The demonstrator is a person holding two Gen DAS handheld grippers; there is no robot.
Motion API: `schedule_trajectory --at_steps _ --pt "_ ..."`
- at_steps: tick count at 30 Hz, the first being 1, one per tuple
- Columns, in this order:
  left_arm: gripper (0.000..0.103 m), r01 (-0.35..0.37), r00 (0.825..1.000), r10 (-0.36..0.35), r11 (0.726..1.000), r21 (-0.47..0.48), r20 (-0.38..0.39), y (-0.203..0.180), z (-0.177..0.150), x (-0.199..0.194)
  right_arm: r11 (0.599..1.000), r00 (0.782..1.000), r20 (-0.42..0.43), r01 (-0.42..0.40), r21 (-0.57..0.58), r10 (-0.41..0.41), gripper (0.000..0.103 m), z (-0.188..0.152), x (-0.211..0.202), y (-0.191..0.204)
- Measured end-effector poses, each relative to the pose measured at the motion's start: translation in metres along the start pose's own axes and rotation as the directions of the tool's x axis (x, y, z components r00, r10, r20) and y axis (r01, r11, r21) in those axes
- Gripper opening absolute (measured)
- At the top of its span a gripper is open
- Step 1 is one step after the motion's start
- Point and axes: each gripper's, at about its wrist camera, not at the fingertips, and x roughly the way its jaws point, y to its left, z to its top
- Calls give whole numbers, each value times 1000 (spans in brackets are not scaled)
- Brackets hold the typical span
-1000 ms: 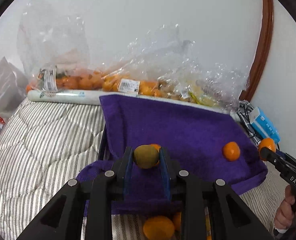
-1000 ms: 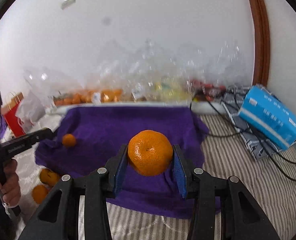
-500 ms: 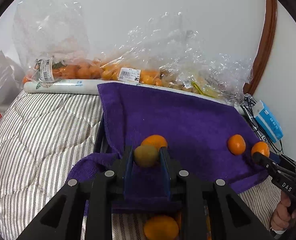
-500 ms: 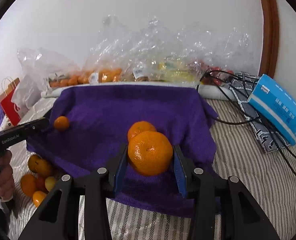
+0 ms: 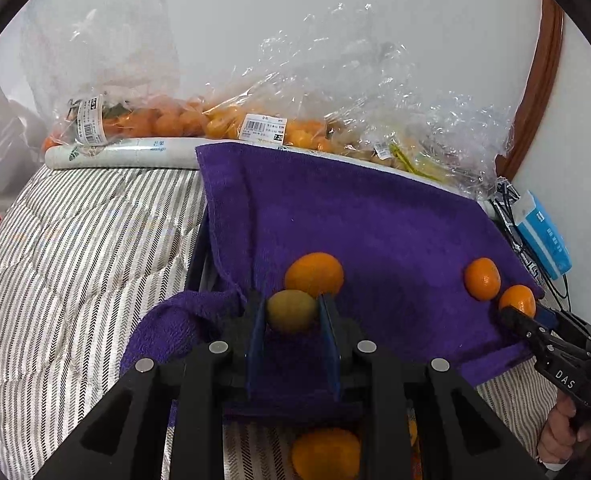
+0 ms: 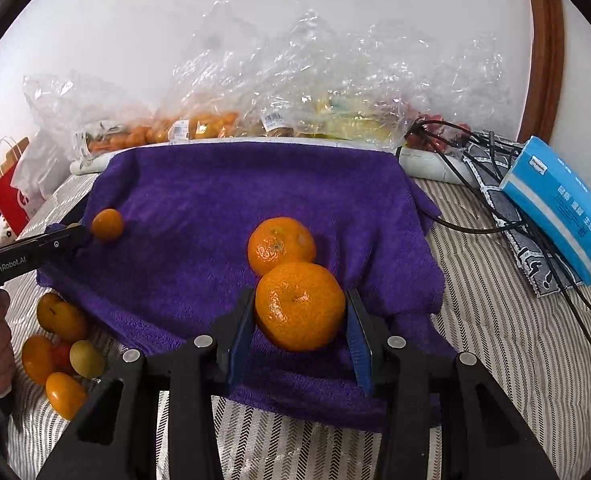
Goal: Organize fruits
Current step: 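Lower both fruits onto the purple towel and open both tools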
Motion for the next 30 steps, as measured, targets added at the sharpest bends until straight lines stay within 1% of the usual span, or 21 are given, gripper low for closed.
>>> schedule_trajectory --at_steps 13,18,20,30 --pt "25 0 1000 0 1000 4 -2 0 1 0 1000 1000 1 4 1 -4 43 0 0 0" --pt "25 9 1000 -9 1000 -4 -2 0 0 0 1000 999 41 -3 10 3 45 1 -6 -2" --pt "25 8 1000 -8 1000 -2 -2 0 0 0 1000 999 45 -2 10 1 47 1 -7 -2" --pt "25 15 1000 -15 1000 -6 10 -2 0 -4 1000 997 81 -6 23 4 48 2 -13 -4"
